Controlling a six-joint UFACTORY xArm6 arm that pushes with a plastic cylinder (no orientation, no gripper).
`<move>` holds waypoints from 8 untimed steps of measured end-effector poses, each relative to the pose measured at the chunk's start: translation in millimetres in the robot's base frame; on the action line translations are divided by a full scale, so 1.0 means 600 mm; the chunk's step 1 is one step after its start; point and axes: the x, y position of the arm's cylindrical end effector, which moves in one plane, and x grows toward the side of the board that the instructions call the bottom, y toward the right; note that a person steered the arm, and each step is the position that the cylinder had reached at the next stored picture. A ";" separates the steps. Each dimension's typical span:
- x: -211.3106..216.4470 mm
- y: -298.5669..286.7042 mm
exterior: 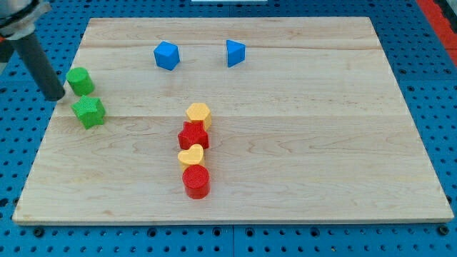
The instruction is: Push green star to the bottom of the green circle
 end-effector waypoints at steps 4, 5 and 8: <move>-0.030 0.109; 0.027 0.068; 0.098 0.169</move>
